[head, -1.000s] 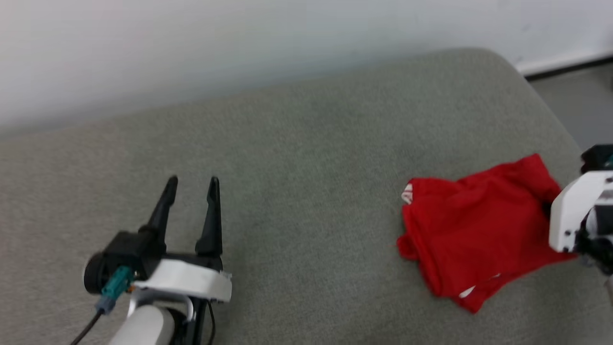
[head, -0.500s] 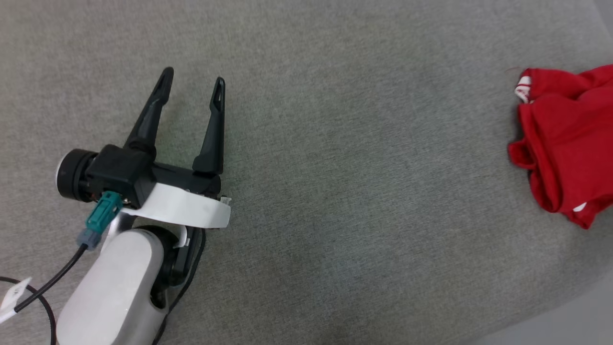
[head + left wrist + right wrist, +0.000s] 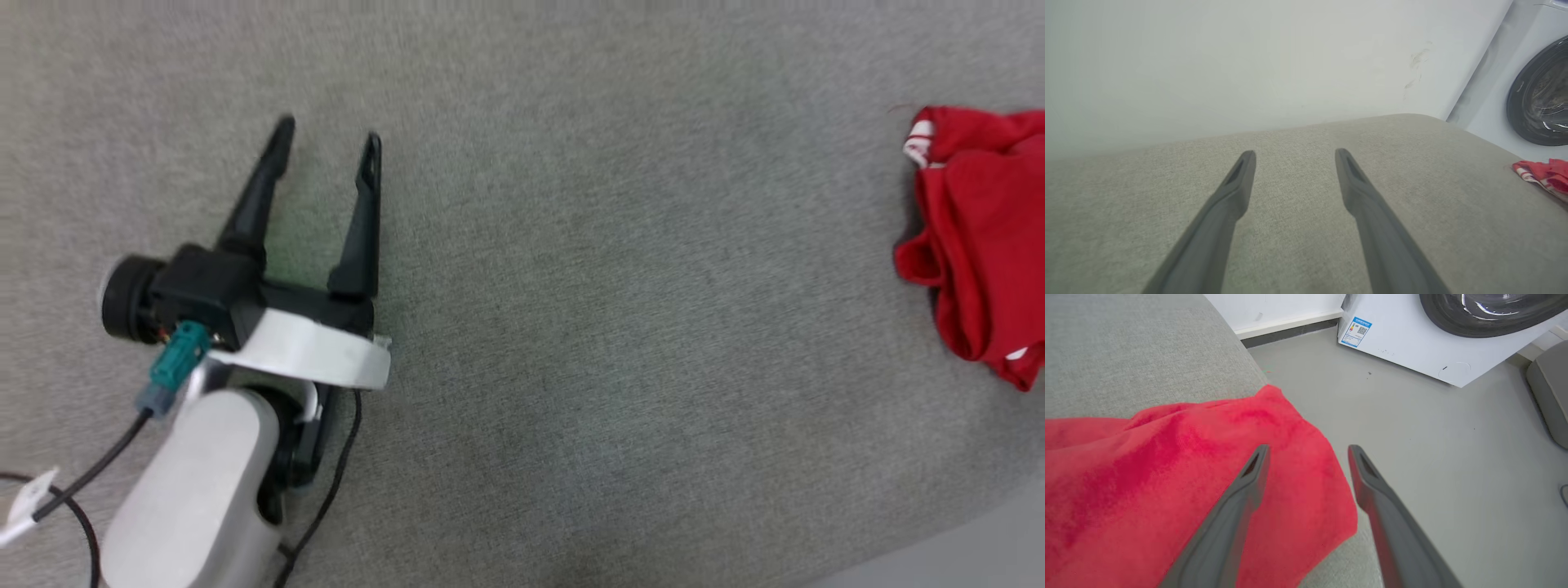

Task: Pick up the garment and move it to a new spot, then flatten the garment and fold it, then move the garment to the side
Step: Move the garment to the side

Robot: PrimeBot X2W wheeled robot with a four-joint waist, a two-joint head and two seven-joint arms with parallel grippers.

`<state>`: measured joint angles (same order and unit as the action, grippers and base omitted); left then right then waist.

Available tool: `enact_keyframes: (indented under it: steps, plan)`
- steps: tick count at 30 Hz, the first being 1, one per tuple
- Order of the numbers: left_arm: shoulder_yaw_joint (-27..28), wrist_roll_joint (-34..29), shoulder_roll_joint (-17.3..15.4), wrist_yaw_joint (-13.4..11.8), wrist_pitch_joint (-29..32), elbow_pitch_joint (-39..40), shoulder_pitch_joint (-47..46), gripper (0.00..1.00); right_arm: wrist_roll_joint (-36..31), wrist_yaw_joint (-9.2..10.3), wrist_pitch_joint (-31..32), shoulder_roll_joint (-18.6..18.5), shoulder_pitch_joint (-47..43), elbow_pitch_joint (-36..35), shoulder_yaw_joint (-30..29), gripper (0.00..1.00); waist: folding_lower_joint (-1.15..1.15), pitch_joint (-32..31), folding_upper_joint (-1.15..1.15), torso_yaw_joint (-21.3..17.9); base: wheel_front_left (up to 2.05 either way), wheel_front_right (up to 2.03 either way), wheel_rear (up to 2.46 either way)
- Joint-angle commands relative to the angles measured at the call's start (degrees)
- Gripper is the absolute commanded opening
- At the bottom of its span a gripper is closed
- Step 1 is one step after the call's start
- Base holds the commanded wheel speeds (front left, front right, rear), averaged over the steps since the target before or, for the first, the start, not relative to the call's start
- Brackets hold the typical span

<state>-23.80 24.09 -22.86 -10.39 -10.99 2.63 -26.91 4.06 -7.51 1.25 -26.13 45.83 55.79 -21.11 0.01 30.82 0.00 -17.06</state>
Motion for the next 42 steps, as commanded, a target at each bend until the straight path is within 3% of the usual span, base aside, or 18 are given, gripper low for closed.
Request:
enact_keyframes:
  steps: [1,9,18,29,42]
  plan:
    - [-0.02,0.41,0.28,-0.03,-0.55,-0.66,1.44,1.00,0.18,0.05,-0.54,-0.30,-0.59,0.50,0.24,1.00,-0.01,-3.56,0.00,0.22,0.00,0.00,0.00]
    - [0.59,4.09,3.45,-0.67,-3.34,-6.34,11.27,1.00,0.84,0.04,-4.21,-1.56,-8.14,-0.48,8.19,1.00,-0.01,-18.91,0.00,1.94,0.00,0.00,0.00]
    - [1.35,6.28,5.44,-1.90,-3.97,-8.23,21.92,1.00,6.58,0.04,-5.19,3.30,-21.07,-9.46,18.67,1.00,-0.01,-30.10,0.00,6.29,0.00,0.00,0.00]
    - [2.14,6.76,5.58,-1.97,-4.12,-8.84,24.95,1.00,10.32,0.04,-4.30,9.58,-31.82,-24.60,25.79,1.00,-0.01,-33.62,0.00,13.16,0.00,0.00,0.00]
    - [3.90,5.73,4.48,-2.64,-4.26,-9.33,27.74,1.00,6.50,0.04,-7.63,17.38,-41.91,-42.84,23.01,1.00,-0.01,-35.07,0.00,15.46,0.00,0.00,0.00]
